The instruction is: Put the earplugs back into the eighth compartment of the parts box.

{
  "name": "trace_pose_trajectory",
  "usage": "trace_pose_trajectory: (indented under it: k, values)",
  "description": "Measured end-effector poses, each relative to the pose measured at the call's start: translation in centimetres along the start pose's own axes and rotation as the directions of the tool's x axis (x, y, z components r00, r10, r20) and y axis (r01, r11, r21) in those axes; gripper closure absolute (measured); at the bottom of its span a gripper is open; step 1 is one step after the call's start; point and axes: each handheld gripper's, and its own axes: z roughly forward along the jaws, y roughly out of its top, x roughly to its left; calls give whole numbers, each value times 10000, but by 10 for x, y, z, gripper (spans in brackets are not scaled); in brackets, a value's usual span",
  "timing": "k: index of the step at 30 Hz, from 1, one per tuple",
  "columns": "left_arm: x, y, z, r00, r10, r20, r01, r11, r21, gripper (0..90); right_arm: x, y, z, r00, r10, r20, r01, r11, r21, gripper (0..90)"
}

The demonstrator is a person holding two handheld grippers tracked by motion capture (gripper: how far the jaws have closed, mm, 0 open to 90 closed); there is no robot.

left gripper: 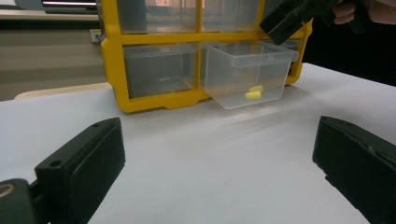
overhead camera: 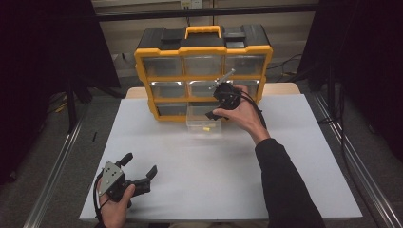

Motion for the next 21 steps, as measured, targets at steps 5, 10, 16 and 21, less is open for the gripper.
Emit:
trace_pose_trajectory:
  k: [5, 10, 16, 21]
  values:
    - [0, 0, 0, 10000, 11, 7, -11, 10000, 9, 25, 1, -11, -7, 9995, 288, 134, -277, 9970, -720, 81]
    - [1, 0, 0, 10000, -33, -73, 33, 10000, 11, 25, 3, -23, -14, 9982, 506, 319, -464, 9915, -1217, 42]
    - [1, 0, 0, 10000, 8, -77, -8, 10000, 2, 25, 4, -41, -20, 9929, 951, 717, -794, 9773, -1966, 39]
    - [-1, 0, 0, 10000, -33, -91, 33, 10000, -86, 25, 10, -52, -25, 9882, 1264, 866, -1007, 9618, -2546, 38]
